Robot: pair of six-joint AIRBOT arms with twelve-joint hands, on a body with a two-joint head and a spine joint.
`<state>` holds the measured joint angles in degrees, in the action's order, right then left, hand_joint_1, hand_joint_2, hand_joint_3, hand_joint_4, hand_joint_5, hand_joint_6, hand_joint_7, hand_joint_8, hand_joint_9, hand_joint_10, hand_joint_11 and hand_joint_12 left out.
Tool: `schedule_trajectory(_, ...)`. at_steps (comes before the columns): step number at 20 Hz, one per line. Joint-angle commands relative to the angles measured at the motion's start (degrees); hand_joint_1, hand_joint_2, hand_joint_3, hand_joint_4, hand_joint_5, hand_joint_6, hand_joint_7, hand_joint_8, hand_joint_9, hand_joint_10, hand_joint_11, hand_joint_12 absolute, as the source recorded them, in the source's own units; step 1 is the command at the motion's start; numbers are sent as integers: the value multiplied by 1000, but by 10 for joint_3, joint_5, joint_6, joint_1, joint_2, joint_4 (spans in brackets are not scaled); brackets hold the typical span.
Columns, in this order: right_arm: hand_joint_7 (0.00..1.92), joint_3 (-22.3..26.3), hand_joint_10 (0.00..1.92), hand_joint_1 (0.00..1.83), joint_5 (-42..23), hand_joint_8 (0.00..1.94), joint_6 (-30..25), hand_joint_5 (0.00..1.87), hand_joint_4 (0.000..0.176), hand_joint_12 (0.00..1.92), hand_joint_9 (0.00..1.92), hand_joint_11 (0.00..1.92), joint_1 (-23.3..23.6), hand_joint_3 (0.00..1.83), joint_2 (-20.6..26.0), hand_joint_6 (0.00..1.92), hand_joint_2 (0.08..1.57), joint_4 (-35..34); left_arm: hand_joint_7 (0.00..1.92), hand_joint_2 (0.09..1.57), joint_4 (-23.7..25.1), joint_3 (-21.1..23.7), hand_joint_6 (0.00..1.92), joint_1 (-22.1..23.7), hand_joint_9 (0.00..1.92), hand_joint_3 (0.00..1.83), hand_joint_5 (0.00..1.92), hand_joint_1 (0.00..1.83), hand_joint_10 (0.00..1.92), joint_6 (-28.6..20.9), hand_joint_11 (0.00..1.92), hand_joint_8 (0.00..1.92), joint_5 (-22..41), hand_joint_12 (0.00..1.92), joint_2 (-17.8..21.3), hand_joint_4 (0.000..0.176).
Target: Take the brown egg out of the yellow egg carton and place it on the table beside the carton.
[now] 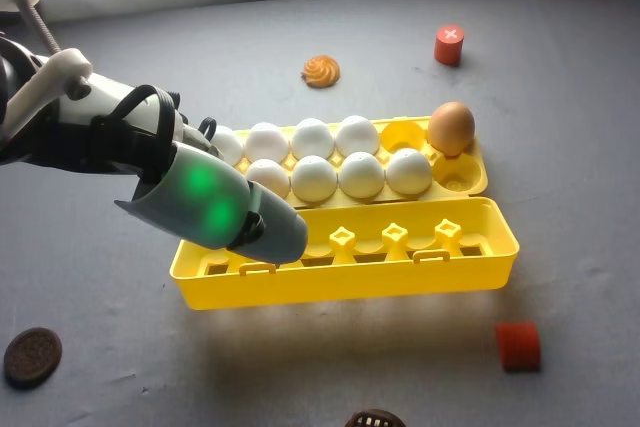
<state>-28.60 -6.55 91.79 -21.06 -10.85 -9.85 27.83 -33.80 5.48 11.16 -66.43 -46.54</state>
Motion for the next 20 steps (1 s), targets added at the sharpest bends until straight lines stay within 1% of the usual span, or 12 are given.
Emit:
schedule_trajectory(1, 10, -3, 18, 17, -61, 21, 4, 26, 0, 24, 0, 0, 3, 193, 7, 35, 1024, 3, 0, 1132, 27, 0, 3, 7, 0, 173, 0, 0, 0, 3, 0, 0, 20, 0, 3, 0)
schedule_trajectory(2, 10, -2, 18, 17, -64, 21, 4, 26, 0, 24, 0, 0, 2, 193, 7, 35, 1024, 8, 0, 1132, 27, 0, 3, 7, 0, 173, 0, 0, 0, 3, 0, 0, 20, 0, 3, 0)
schedule_trajectory(3, 19, -2, 0, 35, -66, 1, 4, 39, 0, 0, 0, 0, 1, 19, 8, 4, 1102, 12, 0, 1211, 27, 1, 0, 7, 0, 24, 0, 0, 0, 3, 0, 0, 20, 0, 3, 0)
schedule_trajectory(8, 2, -2, 0, 26, -76, 1, 32, 28, 0, 0, 0, 0, -1, 7, 9, 4, 1106, -18, 0, 1201, 24, 2, 0, 6, 0, 6, 0, 0, 0, 3, 0, 0, 20, 0, 3, 0)
schedule_trajectory(11, 0, -2, 0, 147, -79, 0, 68, 39, 0, 0, 0, 0, 1, 0, 9, 7, 963, -51, 0, 1206, 25, 2, 0, 5, 0, 8, 0, 0, 0, 1, 0, 0, 20, 0, 3, 0)
schedule_trajectory(13, 0, -2, 0, 85, -79, 0, 90, 84, 23, 0, 0, 0, 1, 0, 8, 11, 858, -74, 0, 1202, 31, 2, 0, 5, 0, 5, 0, 0, 0, -4, 0, 0, 20, 0, 3, 0)
schedule_trajectory(14, 0, -2, 0, 113, -77, 0, 92, 185, 25, 0, 0, 0, 2, 0, 7, 49, 829, -74, 0, 1202, 33, 2, 0, 5, 0, 5, 0, 0, 0, -5, 0, 0, 20, 0, 3, 0)
schedule_trajectory(15, 0, -2, 0, 135, -73, 0, 92, 271, 39, 0, 0, 0, 3, 0, 6, 40, 808, -79, 0, 1202, 33, 2, 0, 5, 0, 4, 0, 0, 0, -6, 0, 0, 20, 0, 3, 0)
schedule_trajectory(16, 0, -2, 0, 254, -61, 0, 92, 482, 96, 0, 0, 0, 7, 0, 5, 115, 810, -85, 0, 1195, 33, 2, 0, 5, 0, 1, 0, 0, 0, -7, 0, 0, 21, 0, 3, 0)
schedule_trajectory(17, 0, -2, 0, 357, -54, 0, 92, 652, 109, 0, 0, 0, 8, 0, 3, 114, 792, -85, 0, 1196, 33, 2, 0, 5, 0, 1, 0, 0, 0, -7, 0, 0, 21, 0, 3, 0)
schedule_trajectory(18, 0, -2, 0, 437, -42, 0, 92, 746, 138, 0, 0, 0, 11, 0, 0, 135, 785, -86, 0, 1200, 33, 2, 0, 5, 0, 3, 0, 0, 0, -7, 0, 0, 21, 0, 3, 0)
schedule_trajectory(20, 0, -2, 0, 594, -26, 0, 88, 930, 146, 0, 0, 0, 15, 0, -4, 119, 747, -87, 0, 1200, 33, 2, 0, 5, 0, 3, 0, 0, 0, -7, 0, 0, 21, 0, 3, 0)
